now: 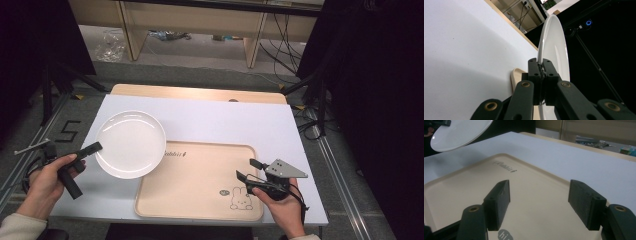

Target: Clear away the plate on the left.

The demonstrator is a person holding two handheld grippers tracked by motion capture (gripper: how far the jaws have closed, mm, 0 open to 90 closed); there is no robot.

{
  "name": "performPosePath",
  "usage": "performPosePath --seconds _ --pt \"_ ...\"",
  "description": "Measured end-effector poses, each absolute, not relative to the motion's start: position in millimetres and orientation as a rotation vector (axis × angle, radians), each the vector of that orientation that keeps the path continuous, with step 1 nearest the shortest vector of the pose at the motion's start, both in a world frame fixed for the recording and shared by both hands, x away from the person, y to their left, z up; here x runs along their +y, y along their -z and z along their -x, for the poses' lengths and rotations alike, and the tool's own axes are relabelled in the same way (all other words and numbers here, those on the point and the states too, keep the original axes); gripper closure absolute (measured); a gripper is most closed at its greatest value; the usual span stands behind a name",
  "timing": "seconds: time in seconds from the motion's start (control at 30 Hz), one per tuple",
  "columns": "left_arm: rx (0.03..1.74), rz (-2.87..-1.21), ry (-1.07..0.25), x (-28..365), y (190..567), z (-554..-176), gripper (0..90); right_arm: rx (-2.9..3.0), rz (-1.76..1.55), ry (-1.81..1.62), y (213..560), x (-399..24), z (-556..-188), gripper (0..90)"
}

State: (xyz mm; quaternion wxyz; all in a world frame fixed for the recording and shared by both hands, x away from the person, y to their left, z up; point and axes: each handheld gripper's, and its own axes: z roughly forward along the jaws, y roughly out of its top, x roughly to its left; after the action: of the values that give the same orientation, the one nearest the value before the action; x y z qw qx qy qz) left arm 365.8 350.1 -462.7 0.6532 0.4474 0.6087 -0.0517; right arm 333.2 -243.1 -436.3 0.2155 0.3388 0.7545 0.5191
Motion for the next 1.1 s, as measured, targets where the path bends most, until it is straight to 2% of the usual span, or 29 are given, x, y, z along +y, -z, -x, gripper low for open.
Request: performPosePath --seconds 1.1 --pt "1.369 -1.043 0.142 335 461 -368 87.1 2.107 -0.979 -1.451 436 -241 -331 34.8"
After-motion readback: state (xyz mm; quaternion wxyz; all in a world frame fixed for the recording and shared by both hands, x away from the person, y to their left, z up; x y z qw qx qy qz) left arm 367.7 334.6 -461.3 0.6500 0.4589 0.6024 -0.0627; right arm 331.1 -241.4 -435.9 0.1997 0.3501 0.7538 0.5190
